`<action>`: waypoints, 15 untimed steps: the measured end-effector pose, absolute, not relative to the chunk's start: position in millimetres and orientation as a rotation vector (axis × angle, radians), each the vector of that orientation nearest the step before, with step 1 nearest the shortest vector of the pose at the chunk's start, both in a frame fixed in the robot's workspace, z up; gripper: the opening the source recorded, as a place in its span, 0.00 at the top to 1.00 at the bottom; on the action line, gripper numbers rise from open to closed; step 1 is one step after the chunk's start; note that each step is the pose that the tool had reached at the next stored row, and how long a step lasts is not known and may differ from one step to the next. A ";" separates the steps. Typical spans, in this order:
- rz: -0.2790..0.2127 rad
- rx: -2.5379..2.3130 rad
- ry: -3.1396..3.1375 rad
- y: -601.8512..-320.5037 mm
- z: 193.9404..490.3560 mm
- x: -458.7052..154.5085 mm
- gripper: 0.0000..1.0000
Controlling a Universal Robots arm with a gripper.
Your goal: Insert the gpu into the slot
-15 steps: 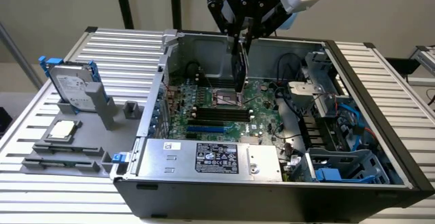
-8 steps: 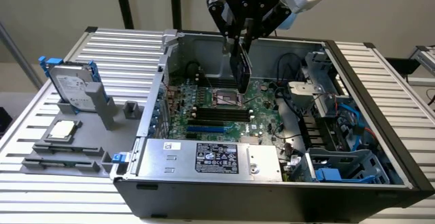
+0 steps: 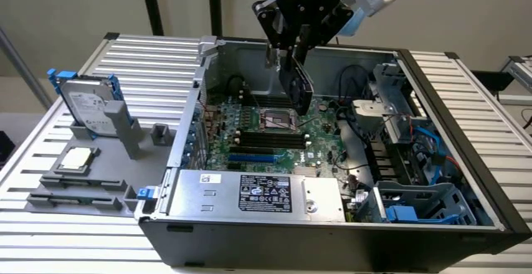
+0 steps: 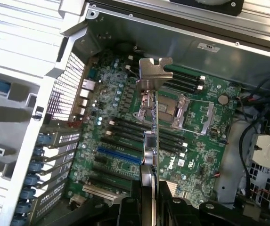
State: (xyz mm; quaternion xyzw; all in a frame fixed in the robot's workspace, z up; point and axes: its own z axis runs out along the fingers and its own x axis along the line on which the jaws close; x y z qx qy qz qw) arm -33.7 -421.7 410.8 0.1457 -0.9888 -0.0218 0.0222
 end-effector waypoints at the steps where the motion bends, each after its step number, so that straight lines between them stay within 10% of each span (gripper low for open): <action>1: -0.067 0.480 -3.058 -421.7 410.5 -33.7 0.74; 15: -0.057 0.890 -2.960 -421.7 406.3 -33.7 0.74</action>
